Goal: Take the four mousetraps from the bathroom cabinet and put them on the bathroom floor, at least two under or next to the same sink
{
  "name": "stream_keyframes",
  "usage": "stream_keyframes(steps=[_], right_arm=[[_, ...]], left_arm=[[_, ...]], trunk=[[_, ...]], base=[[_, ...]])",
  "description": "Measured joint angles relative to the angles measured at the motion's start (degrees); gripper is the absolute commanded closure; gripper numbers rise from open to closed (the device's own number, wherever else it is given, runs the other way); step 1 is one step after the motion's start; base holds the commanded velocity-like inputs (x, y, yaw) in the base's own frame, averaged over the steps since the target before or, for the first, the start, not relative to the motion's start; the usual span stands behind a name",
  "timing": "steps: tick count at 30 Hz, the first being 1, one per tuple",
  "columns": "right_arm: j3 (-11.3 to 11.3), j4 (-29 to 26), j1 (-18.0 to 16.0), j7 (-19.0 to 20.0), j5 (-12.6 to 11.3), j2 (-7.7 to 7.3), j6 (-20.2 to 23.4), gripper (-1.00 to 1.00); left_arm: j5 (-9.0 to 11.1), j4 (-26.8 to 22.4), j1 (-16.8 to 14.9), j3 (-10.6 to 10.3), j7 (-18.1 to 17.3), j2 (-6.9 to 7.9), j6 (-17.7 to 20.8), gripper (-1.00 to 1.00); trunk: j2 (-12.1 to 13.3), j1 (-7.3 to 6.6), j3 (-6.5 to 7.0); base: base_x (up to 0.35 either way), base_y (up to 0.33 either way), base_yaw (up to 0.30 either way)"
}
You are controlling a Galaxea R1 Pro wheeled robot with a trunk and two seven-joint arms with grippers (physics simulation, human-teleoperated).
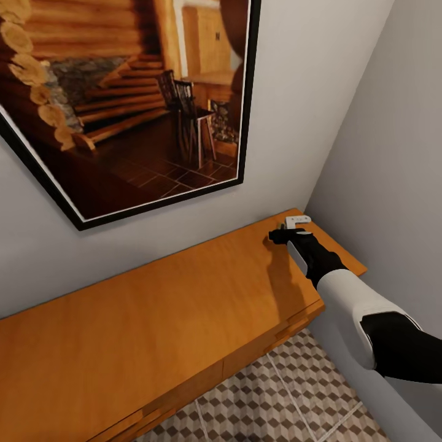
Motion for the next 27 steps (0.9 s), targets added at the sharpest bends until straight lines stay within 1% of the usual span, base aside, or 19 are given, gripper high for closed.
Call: stream_keyframes(steps=[8, 27], right_arm=[[-0.1, 0.0, 0.0, -0.1, -0.1, 0.08, 1.6, -1.0], [-0.1, 0.0, 0.0, -0.1, 0.0, 0.1, 1.9, -1.0]], left_arm=[[0.0, 0.0, 0.0, 0.0, 0.0, 0.0, 0.0, 1.0], [0.0, 0.0, 0.0, 0.0, 0.0, -0.01, 0.0, 1.0]], trunk=[[0.0, 0.0, 0.0], [0.0, 0.0, 0.0]], base=[[0.0, 0.0, 0.0], [0.0, 0.0, 0.0]])
